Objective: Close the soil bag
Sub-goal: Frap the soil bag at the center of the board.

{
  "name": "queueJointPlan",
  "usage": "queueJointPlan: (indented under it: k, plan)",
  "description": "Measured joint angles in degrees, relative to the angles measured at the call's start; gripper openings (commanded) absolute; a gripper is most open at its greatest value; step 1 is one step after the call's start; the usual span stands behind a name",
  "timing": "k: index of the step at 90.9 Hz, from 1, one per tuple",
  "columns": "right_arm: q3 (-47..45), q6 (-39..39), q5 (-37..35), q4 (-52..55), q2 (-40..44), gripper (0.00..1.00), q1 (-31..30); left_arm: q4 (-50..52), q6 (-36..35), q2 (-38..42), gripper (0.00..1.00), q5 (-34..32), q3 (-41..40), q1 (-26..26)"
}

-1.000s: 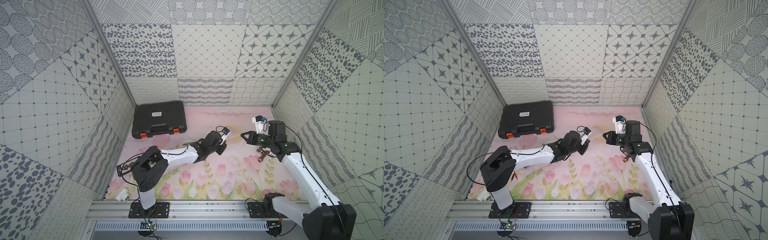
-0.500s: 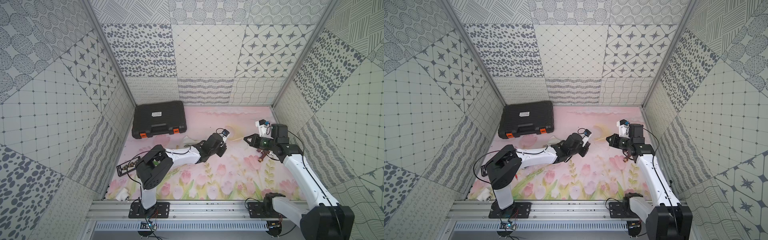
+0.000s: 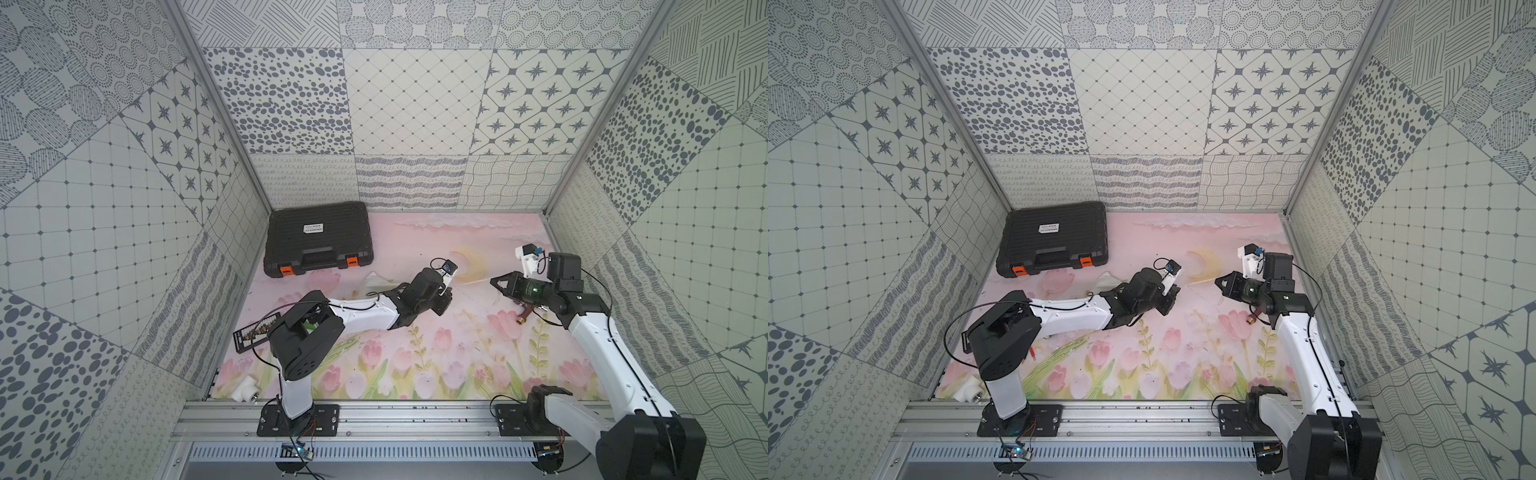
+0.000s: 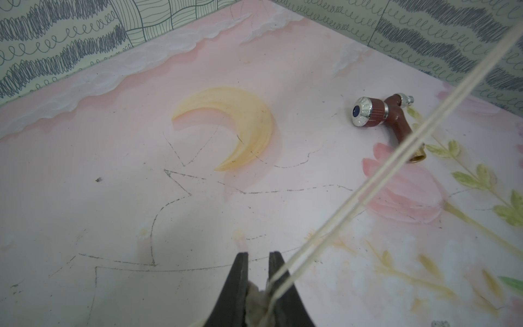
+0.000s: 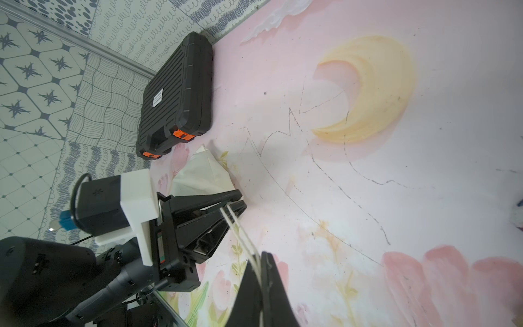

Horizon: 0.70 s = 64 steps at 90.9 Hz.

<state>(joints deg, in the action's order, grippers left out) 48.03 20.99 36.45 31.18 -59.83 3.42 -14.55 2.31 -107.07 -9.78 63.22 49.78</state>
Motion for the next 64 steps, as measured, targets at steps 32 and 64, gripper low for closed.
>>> queueJointPlan:
  k: [32,64]
  plan:
    - [-2.3,-0.4,-2.6,-7.8,-1.3,0.00,-11.5,5.8,-1.1,8.5,0.21,-4.0,-6.0,-2.0]
    - [-13.0,-0.4,-10.1,-23.8,-6.6,0.15,-18.8,20.4,-5.6,13.2,0.48,-15.5,-11.3,-0.7]
